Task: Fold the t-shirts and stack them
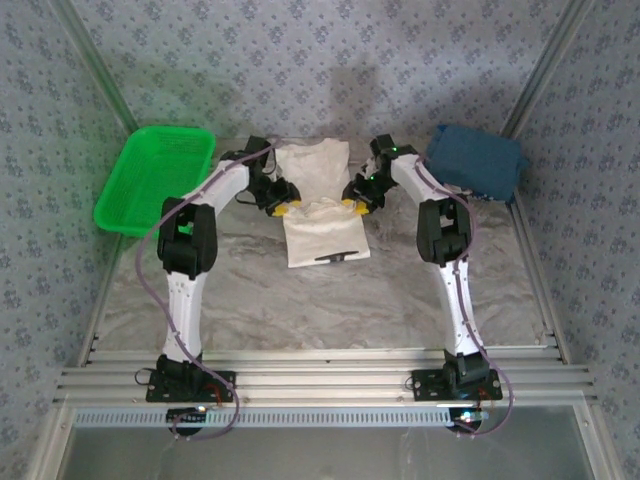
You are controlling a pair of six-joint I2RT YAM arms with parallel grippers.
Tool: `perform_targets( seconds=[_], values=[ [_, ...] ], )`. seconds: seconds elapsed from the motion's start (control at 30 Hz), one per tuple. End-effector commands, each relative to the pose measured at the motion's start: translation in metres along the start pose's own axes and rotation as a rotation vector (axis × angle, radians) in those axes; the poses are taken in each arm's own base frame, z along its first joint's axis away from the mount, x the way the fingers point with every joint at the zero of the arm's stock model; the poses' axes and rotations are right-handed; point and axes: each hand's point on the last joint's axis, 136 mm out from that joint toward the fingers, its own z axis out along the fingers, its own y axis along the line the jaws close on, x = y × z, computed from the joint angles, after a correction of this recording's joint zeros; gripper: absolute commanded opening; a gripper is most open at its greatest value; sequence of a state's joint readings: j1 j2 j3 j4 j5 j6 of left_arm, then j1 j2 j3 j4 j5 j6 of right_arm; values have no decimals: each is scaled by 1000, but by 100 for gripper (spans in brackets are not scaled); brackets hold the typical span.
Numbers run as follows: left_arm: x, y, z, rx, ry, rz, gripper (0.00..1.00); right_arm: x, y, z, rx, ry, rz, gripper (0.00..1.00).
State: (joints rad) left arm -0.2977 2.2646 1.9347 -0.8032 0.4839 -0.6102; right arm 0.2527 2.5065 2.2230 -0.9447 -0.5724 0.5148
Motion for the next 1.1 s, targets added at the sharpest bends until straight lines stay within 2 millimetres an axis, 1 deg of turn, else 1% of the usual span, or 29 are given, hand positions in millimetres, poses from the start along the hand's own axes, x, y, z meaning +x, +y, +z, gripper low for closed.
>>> perform_targets(
  seconds=[0.0, 0.07, 0.17, 0.23, 0.3, 0.33, 0.37, 0.43, 0.53, 0.57, 0.63, 0.7, 0.8, 0.9, 1.0, 1.07],
  values=[
    [-20, -27, -50, 81, -96, 4, 54, -20, 35, -49, -96, -116, -42, 50],
    [-22, -41, -74, 119, -140, 12, 58, -16, 41, -74, -97, -148, -75, 52],
    [-17, -49, -102, 125, -188, 22, 60, -3, 44, -98, -108, -179, -95, 53],
    [-2, -41, -105, 111, -181, 5, 61, 9, 43, -106, -113, -185, -98, 54],
    [14, -33, -109, 92, -178, 0, 61, 23, 37, -105, -114, -170, -90, 53],
    [22, -29, -109, 81, -176, 1, 61, 29, 32, -101, -115, -157, -86, 51],
    [31, -25, -106, 76, -169, 1, 61, 34, 28, -95, -128, -147, -77, 49],
    [46, -20, -94, 77, -142, 2, 59, 41, 19, -81, -144, -125, -37, 45],
    [68, -6, -67, 55, -65, -24, 56, 45, 12, -62, -179, -113, -4, 44],
    [72, -6, -60, 61, -58, -20, 56, 48, 9, -57, -176, -106, 2, 44],
    [88, -3, -47, 55, -25, -21, 56, 57, -1, -49, -145, -80, 3, 44],
    [108, 3, -35, 43, 13, -29, 56, 72, -13, -42, -105, -44, 2, 44],
    [134, 13, -22, 35, 60, -67, 56, 95, -28, -38, -67, -1, 3, 46],
    [154, 23, -14, 34, 75, -105, 56, 117, -41, -36, -47, 30, 10, 47],
    [165, 29, -9, 29, 74, -131, 56, 131, -49, -35, -40, 51, 20, 48],
    [169, 30, -5, 27, 74, -139, 56, 139, -54, -33, -36, 65, 26, 48]
  ],
)
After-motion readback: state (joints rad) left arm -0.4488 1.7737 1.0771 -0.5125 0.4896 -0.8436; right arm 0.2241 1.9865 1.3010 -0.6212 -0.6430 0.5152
